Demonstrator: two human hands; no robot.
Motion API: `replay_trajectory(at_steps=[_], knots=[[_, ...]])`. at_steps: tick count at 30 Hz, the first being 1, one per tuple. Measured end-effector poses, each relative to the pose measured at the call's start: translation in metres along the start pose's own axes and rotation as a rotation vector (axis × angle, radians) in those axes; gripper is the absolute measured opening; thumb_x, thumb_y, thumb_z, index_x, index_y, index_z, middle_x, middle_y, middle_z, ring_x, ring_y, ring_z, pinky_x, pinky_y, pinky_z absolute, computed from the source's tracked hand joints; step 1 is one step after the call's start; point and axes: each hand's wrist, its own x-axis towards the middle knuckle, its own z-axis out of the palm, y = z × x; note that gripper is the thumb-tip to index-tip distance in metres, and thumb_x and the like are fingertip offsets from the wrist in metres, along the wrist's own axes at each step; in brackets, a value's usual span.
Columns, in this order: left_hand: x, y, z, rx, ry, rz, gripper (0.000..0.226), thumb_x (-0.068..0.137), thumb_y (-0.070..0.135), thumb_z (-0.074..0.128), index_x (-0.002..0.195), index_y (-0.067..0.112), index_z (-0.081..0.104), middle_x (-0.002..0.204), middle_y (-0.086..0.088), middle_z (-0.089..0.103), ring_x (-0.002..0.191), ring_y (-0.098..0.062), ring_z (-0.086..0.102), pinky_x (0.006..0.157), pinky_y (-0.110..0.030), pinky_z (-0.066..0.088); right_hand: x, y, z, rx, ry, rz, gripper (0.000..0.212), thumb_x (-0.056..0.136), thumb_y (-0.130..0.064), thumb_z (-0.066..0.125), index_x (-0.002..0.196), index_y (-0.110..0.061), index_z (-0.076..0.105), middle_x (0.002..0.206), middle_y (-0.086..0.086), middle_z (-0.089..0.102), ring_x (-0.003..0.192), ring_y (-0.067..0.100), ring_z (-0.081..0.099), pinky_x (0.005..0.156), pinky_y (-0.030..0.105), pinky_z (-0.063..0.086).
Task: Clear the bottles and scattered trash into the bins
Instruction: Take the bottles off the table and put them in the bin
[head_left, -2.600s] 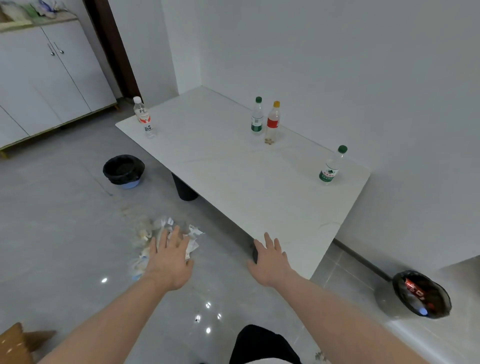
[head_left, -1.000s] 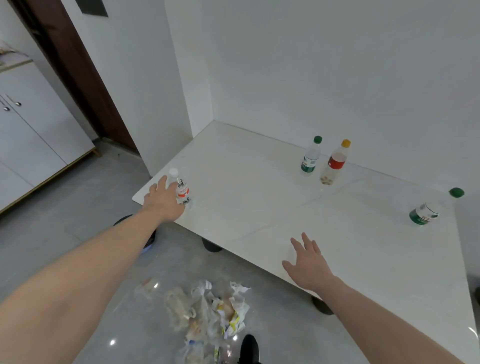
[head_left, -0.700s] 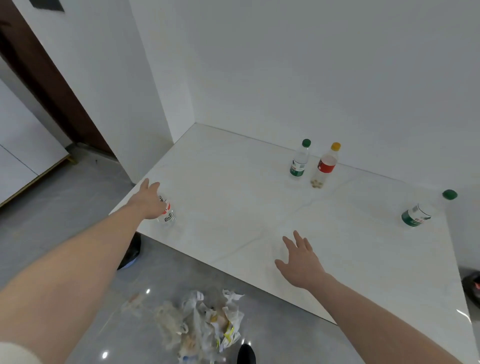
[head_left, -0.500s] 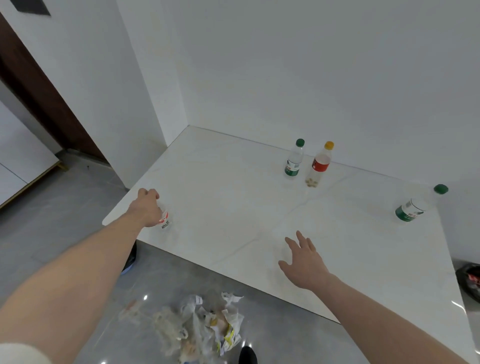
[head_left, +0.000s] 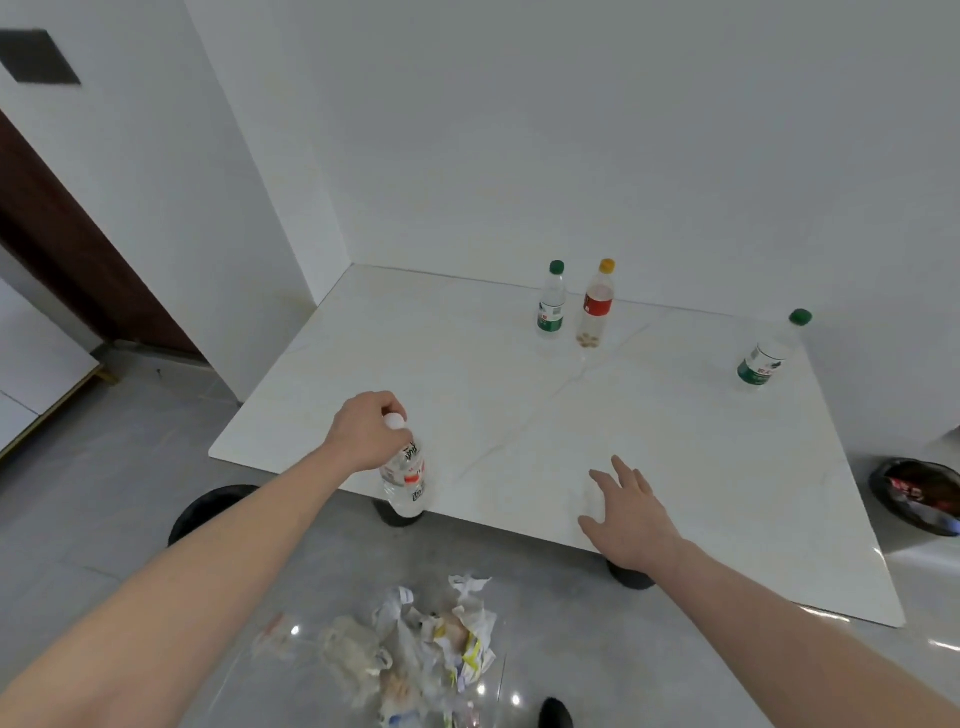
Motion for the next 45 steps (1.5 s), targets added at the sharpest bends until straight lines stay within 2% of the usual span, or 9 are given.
replay_trajectory(at_steps=[4,7,11,17,23,29,34,38,45], knots=[[-0.02,0.052,0.02,-0.03,-0.034,0.084,0.018,0.073,0.02,0.073,0.084,0.031,0.064,0.099,0.011,0.065,0.094,-0.014,0.059,0.075,-0.029,0.046,-0.009,0.03,-0.014,0.036,0.037,0.02,0.074,0.096,-0.047,0.049,0.159,-0.024,0.017,0.168,0.002,-0.005,0.154,0.03,-0.002,0.123,0.047,0.021],[-0.028,0.092,0.037,-0.068,-0.039,0.106,0.019,0.073,0.02,0.072,0.085,0.032,0.064,0.098,0.015,0.065,0.089,-0.011,0.061,0.072,-0.028,0.05,-0.007,0.061,-0.029,0.066,0.074,0.033,0.074,0.096,-0.048,0.05,0.159,-0.025,0.018,0.168,0.002,-0.004,0.154,0.029,-0.001,0.123,0.047,0.021],[-0.029,0.148,0.063,-0.143,-0.013,0.106,0.018,0.075,0.018,0.069,0.086,0.031,0.064,0.094,0.015,0.065,0.088,-0.011,0.061,0.067,-0.027,0.051,0.005,0.112,-0.05,0.094,0.11,0.033,0.075,0.095,-0.049,0.054,0.158,-0.026,0.021,0.168,0.002,-0.001,0.154,0.028,0.001,0.121,0.046,0.025],[-0.028,0.23,0.11,-0.165,0.045,0.089,0.018,0.075,0.02,0.068,0.087,0.033,0.063,0.093,0.017,0.066,0.083,-0.013,0.064,0.067,-0.034,0.057,0.032,0.203,-0.099,0.068,0.123,-0.012,0.075,0.094,-0.047,0.057,0.158,-0.027,0.021,0.168,0.002,-0.001,0.154,0.028,0.002,0.12,0.045,0.028],[-0.02,0.295,0.142,-0.178,0.088,0.048,0.019,0.077,0.021,0.064,0.088,0.037,0.063,0.094,0.017,0.064,0.075,-0.012,0.063,0.059,-0.03,0.054,0.073,0.277,-0.154,0.031,0.147,-0.016,0.076,0.094,-0.045,0.058,0.158,-0.025,0.022,0.168,0.004,0.002,0.154,0.03,0.004,0.12,0.046,0.027],[0.02,0.328,0.156,-0.174,0.062,0.045,0.019,0.077,0.023,0.064,0.087,0.039,0.062,0.096,0.018,0.065,0.076,-0.011,0.064,0.06,-0.032,0.055,0.129,0.32,-0.19,-0.01,0.19,0.034,0.077,0.093,-0.043,0.059,0.157,-0.026,0.021,0.167,0.002,-0.002,0.151,0.03,0.011,0.115,0.046,0.035],[0.063,0.343,0.17,-0.164,0.032,0.042,0.02,0.076,0.023,0.067,0.088,0.038,0.062,0.098,0.019,0.063,0.08,-0.009,0.064,0.066,-0.031,0.054,0.177,0.333,-0.215,0.004,0.2,0.086,0.08,0.093,-0.039,0.06,0.158,-0.026,0.014,0.167,0.003,-0.008,0.151,0.034,0.013,0.115,0.047,0.034],[0.091,0.35,0.182,-0.149,0.009,0.043,0.021,0.076,0.024,0.07,0.087,0.039,0.06,0.1,0.017,0.063,0.08,-0.008,0.063,0.072,-0.033,0.055,0.219,0.334,-0.231,0.04,0.181,0.098,0.08,0.093,-0.035,0.06,0.159,-0.025,0.015,0.166,0.002,-0.009,0.148,0.035,0.018,0.114,0.047,0.036],[0.112,0.367,0.19,-0.17,0.016,-0.003,0.02,0.076,0.024,0.07,0.087,0.039,0.061,0.099,0.02,0.063,0.076,-0.008,0.063,0.068,-0.033,0.055,0.268,0.343,-0.238,0.014,0.103,0.107,0.079,0.094,-0.032,0.058,0.159,-0.023,0.013,0.166,0.004,-0.009,0.144,0.036,0.024,0.108,0.048,0.042]])
